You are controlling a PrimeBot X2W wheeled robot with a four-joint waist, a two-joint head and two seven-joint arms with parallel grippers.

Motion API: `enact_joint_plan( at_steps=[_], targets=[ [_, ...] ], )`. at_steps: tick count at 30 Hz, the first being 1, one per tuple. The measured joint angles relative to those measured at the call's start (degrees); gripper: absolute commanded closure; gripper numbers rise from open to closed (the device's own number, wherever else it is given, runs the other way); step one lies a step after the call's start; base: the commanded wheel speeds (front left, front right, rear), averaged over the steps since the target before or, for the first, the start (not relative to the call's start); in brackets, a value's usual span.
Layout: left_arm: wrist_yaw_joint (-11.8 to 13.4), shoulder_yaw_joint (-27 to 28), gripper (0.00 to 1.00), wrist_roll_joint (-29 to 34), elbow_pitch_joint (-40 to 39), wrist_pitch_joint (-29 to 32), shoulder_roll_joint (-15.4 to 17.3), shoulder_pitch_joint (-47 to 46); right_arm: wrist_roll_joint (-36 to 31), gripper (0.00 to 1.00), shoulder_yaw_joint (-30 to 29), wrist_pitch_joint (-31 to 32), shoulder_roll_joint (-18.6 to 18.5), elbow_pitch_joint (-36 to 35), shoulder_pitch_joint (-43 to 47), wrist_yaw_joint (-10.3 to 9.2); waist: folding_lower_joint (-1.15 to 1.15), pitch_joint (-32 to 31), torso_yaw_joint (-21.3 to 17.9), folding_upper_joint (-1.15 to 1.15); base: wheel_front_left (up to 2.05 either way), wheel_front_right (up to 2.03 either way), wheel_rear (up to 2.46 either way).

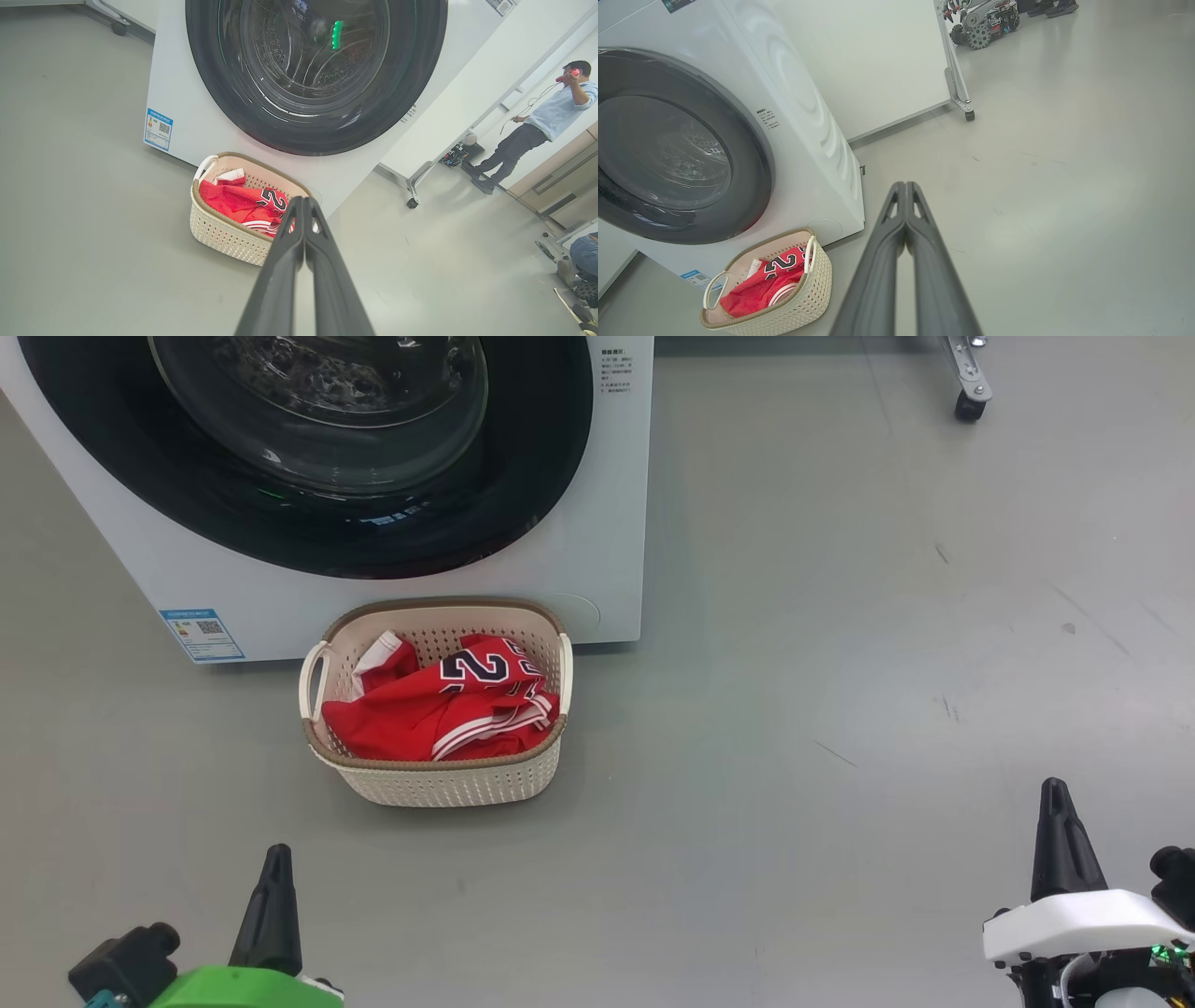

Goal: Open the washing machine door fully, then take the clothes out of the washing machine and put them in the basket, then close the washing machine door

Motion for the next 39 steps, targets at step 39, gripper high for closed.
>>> enact_joint_plan(
  at_steps=[39],
  targets=[
    [0.0, 3.3, 1.0, -25.71, 1.32, 7.51, 0.71, -2.03, 31.59, 1.0, -3.07, 8.03, 0.59, 5.12, -3.86, 3.12, 0.0, -1.46, 1.76, 0.0, 0.0, 0.0, 0.0]
  ],
)
